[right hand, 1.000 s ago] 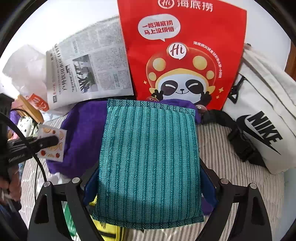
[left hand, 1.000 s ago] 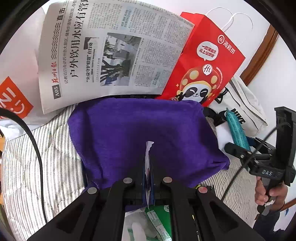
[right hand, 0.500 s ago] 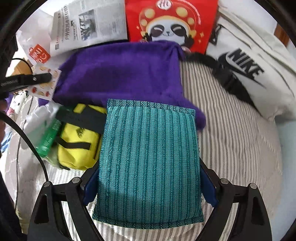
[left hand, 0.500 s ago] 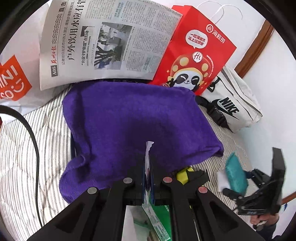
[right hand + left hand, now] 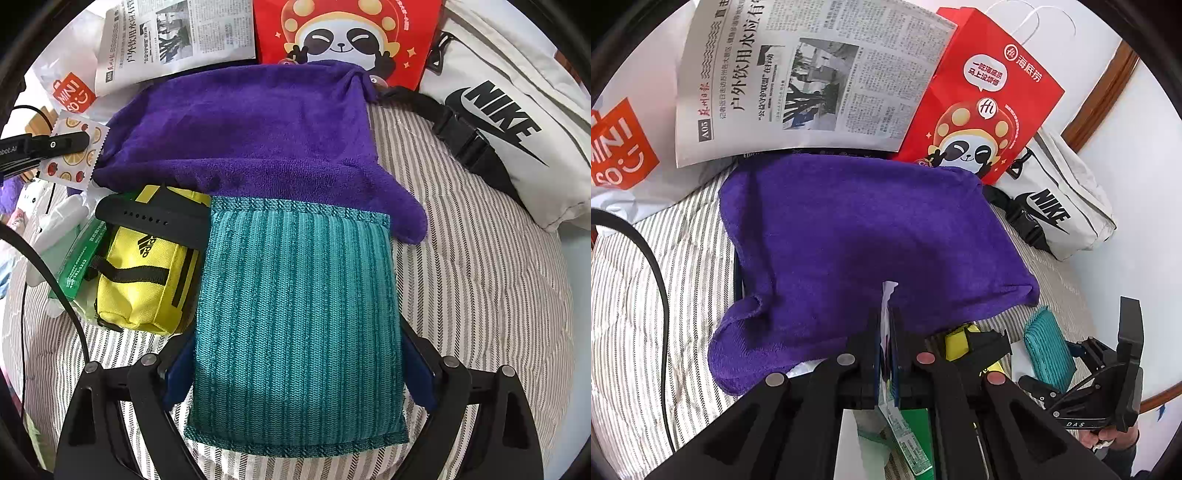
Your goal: Organize soft objects
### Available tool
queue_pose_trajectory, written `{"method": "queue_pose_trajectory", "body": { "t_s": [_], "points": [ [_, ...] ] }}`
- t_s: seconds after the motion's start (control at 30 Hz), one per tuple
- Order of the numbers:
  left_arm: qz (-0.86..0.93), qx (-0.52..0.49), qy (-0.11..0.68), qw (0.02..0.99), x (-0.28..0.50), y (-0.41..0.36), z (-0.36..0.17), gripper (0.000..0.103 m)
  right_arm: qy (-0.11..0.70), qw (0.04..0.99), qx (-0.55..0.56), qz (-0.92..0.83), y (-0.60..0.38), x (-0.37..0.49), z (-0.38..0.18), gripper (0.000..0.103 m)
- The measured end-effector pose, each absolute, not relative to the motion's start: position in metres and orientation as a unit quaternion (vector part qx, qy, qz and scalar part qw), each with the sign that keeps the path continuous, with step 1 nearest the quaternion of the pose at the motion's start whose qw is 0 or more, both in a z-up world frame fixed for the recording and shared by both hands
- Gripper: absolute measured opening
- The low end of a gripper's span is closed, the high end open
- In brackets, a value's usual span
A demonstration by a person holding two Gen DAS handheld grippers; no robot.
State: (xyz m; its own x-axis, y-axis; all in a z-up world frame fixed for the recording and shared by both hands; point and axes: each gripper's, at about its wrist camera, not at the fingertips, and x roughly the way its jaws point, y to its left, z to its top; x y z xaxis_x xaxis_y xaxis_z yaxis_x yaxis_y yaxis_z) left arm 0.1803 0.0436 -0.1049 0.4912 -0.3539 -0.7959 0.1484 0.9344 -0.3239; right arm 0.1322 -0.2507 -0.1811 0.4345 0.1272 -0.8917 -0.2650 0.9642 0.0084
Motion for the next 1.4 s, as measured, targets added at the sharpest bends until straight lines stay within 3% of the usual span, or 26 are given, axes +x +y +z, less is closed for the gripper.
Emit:
{"method": "queue_pose_trajectory", "body": {
  "t_s": [0.9,1.4],
  "points": [
    [-0.151,-0.107,0.48,0.857,0.17,0.046,-0.101,0.005,0.523,0.845,-0.023,0.106,-0.258,0.136,-0.175,0.094],
    [-0.152,-0.108,0.481,0.857,0.169,0.045,-0.102,0.005,0.497,0.861,-0.001,0.113,-0.263,0.125,-0.156,0.088]
  ]
}}
